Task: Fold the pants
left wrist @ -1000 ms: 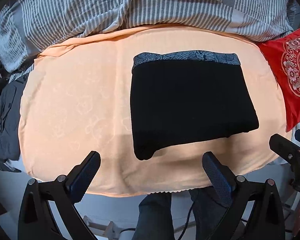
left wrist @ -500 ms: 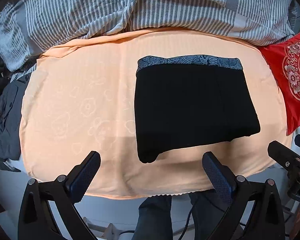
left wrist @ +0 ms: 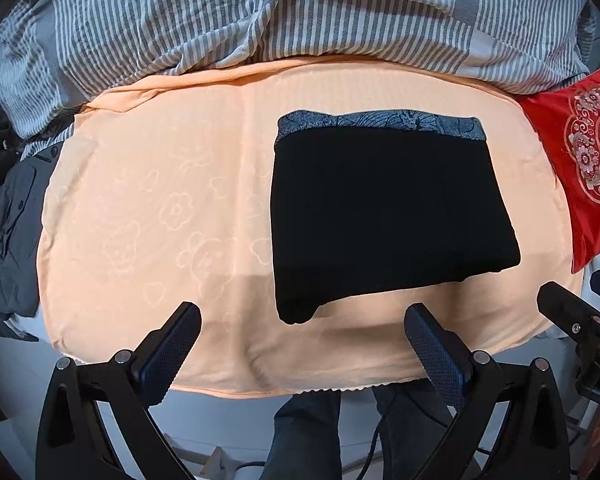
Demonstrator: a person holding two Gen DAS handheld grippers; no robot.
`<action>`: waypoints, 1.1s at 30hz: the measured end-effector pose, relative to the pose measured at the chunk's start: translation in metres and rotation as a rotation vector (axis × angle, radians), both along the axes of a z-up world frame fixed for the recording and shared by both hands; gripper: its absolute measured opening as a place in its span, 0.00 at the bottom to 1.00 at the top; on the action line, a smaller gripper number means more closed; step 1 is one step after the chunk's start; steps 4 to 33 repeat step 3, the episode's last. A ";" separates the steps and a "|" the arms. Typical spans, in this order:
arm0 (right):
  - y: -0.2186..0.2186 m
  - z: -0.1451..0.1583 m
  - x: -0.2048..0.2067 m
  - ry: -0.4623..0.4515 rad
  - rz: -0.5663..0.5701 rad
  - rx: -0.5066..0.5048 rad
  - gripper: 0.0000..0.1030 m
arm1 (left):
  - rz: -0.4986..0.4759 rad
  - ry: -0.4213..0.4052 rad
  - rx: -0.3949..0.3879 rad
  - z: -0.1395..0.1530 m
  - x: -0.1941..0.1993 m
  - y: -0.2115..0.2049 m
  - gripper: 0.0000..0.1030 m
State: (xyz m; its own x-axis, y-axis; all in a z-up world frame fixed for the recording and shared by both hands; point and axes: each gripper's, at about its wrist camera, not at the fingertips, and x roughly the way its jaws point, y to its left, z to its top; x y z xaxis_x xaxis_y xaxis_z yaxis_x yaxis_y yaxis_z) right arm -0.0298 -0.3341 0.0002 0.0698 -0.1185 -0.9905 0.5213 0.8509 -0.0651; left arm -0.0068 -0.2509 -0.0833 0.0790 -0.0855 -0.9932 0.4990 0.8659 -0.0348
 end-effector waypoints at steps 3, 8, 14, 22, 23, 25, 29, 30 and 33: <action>0.001 0.000 -0.001 -0.003 -0.004 -0.002 1.00 | -0.005 -0.001 -0.013 0.002 0.000 0.000 0.99; 0.001 0.000 -0.001 -0.003 -0.004 -0.002 1.00 | -0.005 -0.001 -0.013 0.002 0.000 0.000 0.99; 0.001 0.000 -0.001 -0.003 -0.004 -0.002 1.00 | -0.005 -0.001 -0.013 0.002 0.000 0.000 0.99; 0.001 0.000 -0.001 -0.003 -0.004 -0.002 1.00 | -0.005 -0.001 -0.013 0.002 0.000 0.000 0.99; 0.001 0.000 -0.001 -0.003 -0.004 -0.002 1.00 | -0.005 -0.001 -0.013 0.002 0.000 0.000 0.99; 0.001 0.000 -0.001 -0.003 -0.004 -0.002 1.00 | -0.005 -0.001 -0.013 0.002 0.000 0.000 0.99; 0.001 0.000 -0.001 -0.003 -0.004 -0.002 1.00 | -0.005 -0.001 -0.013 0.002 0.000 0.000 0.99; 0.001 0.000 -0.001 -0.003 -0.004 -0.002 1.00 | -0.005 -0.001 -0.013 0.002 0.000 0.000 0.99; 0.001 0.000 -0.001 -0.003 -0.004 -0.002 1.00 | -0.005 -0.001 -0.013 0.002 0.000 0.000 0.99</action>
